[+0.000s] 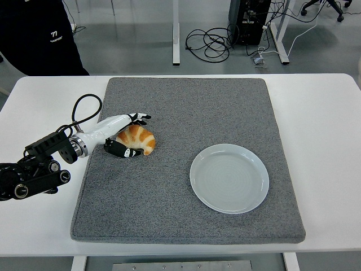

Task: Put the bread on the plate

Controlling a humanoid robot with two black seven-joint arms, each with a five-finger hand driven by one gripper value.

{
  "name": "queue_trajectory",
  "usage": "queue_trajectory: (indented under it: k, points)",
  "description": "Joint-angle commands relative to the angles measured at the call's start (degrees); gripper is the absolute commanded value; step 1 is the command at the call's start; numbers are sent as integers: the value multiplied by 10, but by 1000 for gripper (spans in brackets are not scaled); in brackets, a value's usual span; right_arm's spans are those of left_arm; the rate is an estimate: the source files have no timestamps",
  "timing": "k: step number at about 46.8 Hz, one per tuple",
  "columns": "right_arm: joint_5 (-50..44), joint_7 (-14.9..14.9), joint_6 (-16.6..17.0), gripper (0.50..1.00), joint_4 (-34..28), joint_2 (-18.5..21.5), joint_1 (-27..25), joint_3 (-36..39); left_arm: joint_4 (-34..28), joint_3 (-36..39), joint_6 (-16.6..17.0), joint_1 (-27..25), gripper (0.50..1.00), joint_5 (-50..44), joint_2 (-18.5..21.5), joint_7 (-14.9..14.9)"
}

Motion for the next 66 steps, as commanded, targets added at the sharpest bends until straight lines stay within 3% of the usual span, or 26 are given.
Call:
queue_trajectory:
  k: [1, 10, 14, 46, 66]
  points:
    - [0, 0, 0, 1000, 0, 0, 0, 1, 0, 0, 0, 0, 716, -1, 0, 0]
    - [0, 0, 0, 1000, -1, 0, 0, 0, 0, 1, 0, -3, 612, -33, 0, 0]
    - [0, 0, 0, 1000, -1, 0, 0, 0, 0, 0, -1, -9, 500, -34, 2, 1]
    - [0, 0, 0, 1000, 0, 0, 0, 2, -4, -13, -43, -51, 500, -89, 17, -10]
    - [0, 0, 0, 1000, 0, 0, 0, 1, -8, -19, -108, -191, 500, -164, 10, 21]
